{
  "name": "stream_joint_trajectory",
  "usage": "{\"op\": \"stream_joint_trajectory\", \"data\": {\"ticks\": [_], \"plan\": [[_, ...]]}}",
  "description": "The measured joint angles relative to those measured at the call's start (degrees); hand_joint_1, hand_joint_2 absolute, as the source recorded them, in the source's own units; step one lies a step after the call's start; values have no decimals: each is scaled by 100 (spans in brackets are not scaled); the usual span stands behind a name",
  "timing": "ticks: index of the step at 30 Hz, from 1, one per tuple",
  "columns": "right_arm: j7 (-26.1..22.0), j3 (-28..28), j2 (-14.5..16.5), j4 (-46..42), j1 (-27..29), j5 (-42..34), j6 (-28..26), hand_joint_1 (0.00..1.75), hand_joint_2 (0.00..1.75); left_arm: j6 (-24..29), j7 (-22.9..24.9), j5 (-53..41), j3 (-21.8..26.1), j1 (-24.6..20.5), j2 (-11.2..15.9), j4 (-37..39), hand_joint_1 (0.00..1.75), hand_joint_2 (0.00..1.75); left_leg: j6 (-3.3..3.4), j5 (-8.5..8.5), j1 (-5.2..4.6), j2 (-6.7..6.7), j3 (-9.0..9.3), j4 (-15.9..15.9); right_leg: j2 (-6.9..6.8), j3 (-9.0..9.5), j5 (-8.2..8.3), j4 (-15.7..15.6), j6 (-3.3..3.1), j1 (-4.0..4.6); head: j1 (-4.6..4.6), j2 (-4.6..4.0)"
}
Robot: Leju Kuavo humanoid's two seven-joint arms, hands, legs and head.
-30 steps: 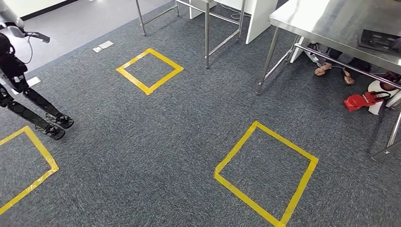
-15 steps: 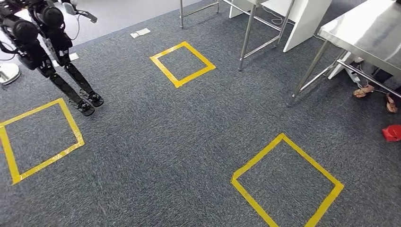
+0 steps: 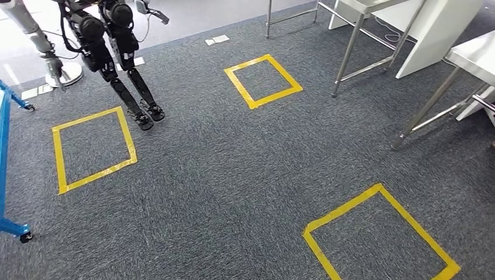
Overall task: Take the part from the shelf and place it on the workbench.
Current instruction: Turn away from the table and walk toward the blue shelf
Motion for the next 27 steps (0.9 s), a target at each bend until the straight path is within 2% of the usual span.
{"op": "stream_joint_trajectory", "data": {"ticks": [1, 2, 3, 4, 6, 7, 8, 10, 11, 12, 14, 15, 16, 17, 18, 19, 20, 21, 22, 23, 25, 26, 27], "plan": [[2, -8, -11, 1, 14, -3, 1, 0, 0, -5, 1, -4, -17, 3, 3, 0, 0, 0, -24, -86, 24, 43, -143, 290, -85, -2, -5, 1, -6, 9, 2, 0], [4, -14, -20, 1, 20, -6, 1, 0, 0, -9, 1, -5, -32, 5, 6, 0, 0, 0, -46, -68, 49, 69, -194, 389, -165, -3, -13, 1, -10, 12, 0, 0], [4, -18, -26, 1, 20, -8, -1, 0, 0, -11, 0, -6, -42, 7, 9, 0, 0, 0, -65, 55, 74, 107, -122, 251, -239, -2, -25, 2, -8, 10, -1, 0], [4, -21, -28, 1, 18, -10, -5, 0, 0, -12, -1, -12, -48, 8, 12, -1, 0, 0, -80, 238, 97, 183, 63, -89, -306, 7, -44, 2, 4, 6, -1, 0], [6, -36, -39, 1, 24, -22, -29, 0, 0, -45, -27, -34, -59, -5, 11, -1, 0, 0, -85, 513, 110, 468, 491, -853, -426, 40, -109, 16, 65, 38, -10, 0], [8, -48, -45, 1, 27, -29, -44, 0, 0, -69, -51, -44, -66, -13, 9, -2, 0, 0, -62, 558, 96, 557, 615, -1079, -482, 56, -139, 21, 101, 67, 3, 0], [11, -61, -53, 1, 26, -34, -56, 0, 0, -83, -69, -50, -73, -21, 5, -2, 0, 0, -27, 552, 71, 590, 657, -1170, -538, 70, -164, 21, 135, 94, 16, 0], [17, -84, -58, -1, 11, -38, -68, 0, 0, -52, -63, -54, -80, -23, 1, -2, 0, 0, 73, 562, 28, 440, 642, -1206, -642, 115, -188, 8, 199, 109, 47, 1], [19, -95, -63, -1, 3, -38, -74, 0, 0, -24, -45, -55, -81, -20, -1, -2, 0, 0, 123, 583, 20, 371, 642, -1230, -575, 127, -225, 44, 227, 93, 50, 1], [20, -104, -65, -2, 7, -39, -84, 0, 0, 4, -31, -55, -82, -18, -4, -2, 0, 0, 176, 610, 22, 297, 643, -1254, -431, 91, -312, 173, 236, 76, 56, 2], [16, -117, -67, 0, 28, -26, -103, 0, 0, 36, -18, -55, -82, -25, -14, -2, 0, 0, 249, 646, 25, 147, 634, -1278, -55, -200, -630, 801, 201, 40, 74, 1], [11, -120, -64, 1, 37, -17, -108, 0, 0, 54, -13, -55, -82, -29, -19, -2, 0, 0, 268, 652, 19, 62, 624, -1278, 41, -412, -796, 1216, 183, 38, 81, 1], [9, -121, -61, 2, 31, 2, -109, 0, 0, 71, -8, -55, -82, -32, -22, -2, 0, 0, 274, 653, 12, -29, 618, -1278, 76, -591, -896, 1546, 187, 38, 83, 1], [9, -123, -60, 2, 22, 18, -108, 0, 0, 96, -3, -55, -82, -32, -24, -2, 0, 0, 275, 654, 5, -121, 618, -1276, 89, -685, -901, 1692, 214, 37, 85, 1], [13, -123, -58, 2, 11, 32, -108, 0, 0, 120, 1, -56, -82, -30, -26, -2, 0, 0, 273, 656, 1, -214, 625, -1274, 103, -666, -800, 1598, 259, 35, 87, 1], [17, -123, -58, 2, 4, 44, -107, 0, 0, 135, 2, -58, -83, -30, -28, -2, 0, 0, 268, 658, 0, -308, 635, -1272, 143, -543, -618, 1283, 310, 23, 87, 0], [20, -124, -60, 2, 11, 46, -107, 0, 0, 144, 1, -60, -83, -29, -31, -2, 0, 0, 259, 663, 1, -399, 641, -1269, 248, -380, -413, 867, 355, 2, 91, 0], [22, -125, -60, 4, 23, 46, -108, 0, 0, 144, 1, -63, -84, -29, -34, -2, 0, 0, 239, 666, -11, -482, 640, -1259, 369, -248, -241, 499, 366, -4, 95, 0], [22, -125, -60, 6, 29, 45, -110, 0, 0, 143, 1, -65, -85, -29, -38, -2, 0, 0, 213, 673, -20, -547, 629, -1254, 462, -172, -128, 255, 346, -7, 94, 0], [23, -126, -58, 8, 28, 45, -113, 0, 0, 143, 2, -66, -85, -28, -40, -2, 0, 0, 183, 682, -28, -595, 613, -1253, 521, -155, -78, 154, 306, 3, 93, 0], [23, -128, -50, 10, 7, 44, -116, 0, 0, 144, 3, -66, -86, -22, -43, -2, 0, 0, 117, 713, -23, -684, 583, -1265, 439, -163, -45, 145, 204, 24, 89, 0], [23, -130, -45, 10, -5, 44, -117, 0, 0, 144, 4, -66, -86, -18, -42, -2, 0, 0, 93, 699, -20, -663, 557, -1240, 377, -146, -26, 133, 163, 13, 90, 0], [27, -132, -43, 10, -8, 44, -119, 0, 0, 145, 7, -66, -86, -15, -40, -2, 0, 0, 68, 624, -21, -557, 504, -1139, 305, -128, -4, 119, 111, -3, 76, 0]]}}
